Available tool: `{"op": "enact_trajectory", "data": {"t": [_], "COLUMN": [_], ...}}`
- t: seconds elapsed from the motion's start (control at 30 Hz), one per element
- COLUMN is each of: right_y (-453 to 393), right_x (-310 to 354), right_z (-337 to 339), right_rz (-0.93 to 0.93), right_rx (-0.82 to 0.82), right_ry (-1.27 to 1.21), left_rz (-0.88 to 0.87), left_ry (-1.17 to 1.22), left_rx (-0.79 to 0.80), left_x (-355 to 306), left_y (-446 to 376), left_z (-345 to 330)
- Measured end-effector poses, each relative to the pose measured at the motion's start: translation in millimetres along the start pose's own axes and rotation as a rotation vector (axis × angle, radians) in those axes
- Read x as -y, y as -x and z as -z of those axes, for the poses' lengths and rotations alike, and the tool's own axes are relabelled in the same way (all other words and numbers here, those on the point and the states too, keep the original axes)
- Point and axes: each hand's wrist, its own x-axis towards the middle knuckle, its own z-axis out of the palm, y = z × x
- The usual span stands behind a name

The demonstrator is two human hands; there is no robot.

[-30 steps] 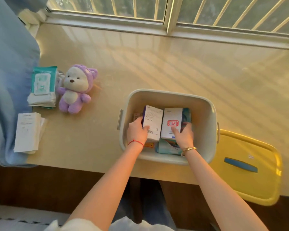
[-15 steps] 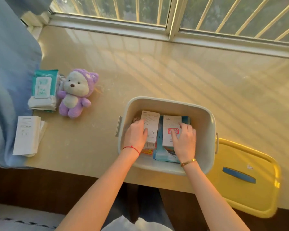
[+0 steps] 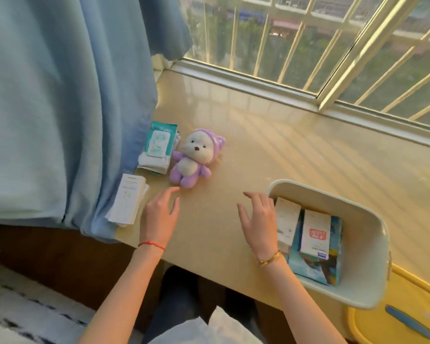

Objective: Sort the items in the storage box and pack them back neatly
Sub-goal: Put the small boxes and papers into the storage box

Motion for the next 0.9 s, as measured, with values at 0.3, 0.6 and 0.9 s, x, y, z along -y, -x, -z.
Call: {"op": "enact_trajectory", "data": {"t": [0.3, 0.6, 0.9], "right_y": [-1, -10, -2], "right_x": [131, 185, 197], "right_z": [-144, -262, -301], "right_rz": [-0.077, -0.265, -0.444], "right_rx": [0.172, 0.391, 0.443], "right_ry": [-0.126, -0.126, -0.3], "left_rz": [0.324, 0.354, 0.363], "left_ry": [-0.032, 0.006, 0.021], "left_rx": [0.101, 0.303, 0.393], "left_x": [173, 247, 275], "left_y": [-26, -52, -50], "left_z": [64, 45, 18]}}
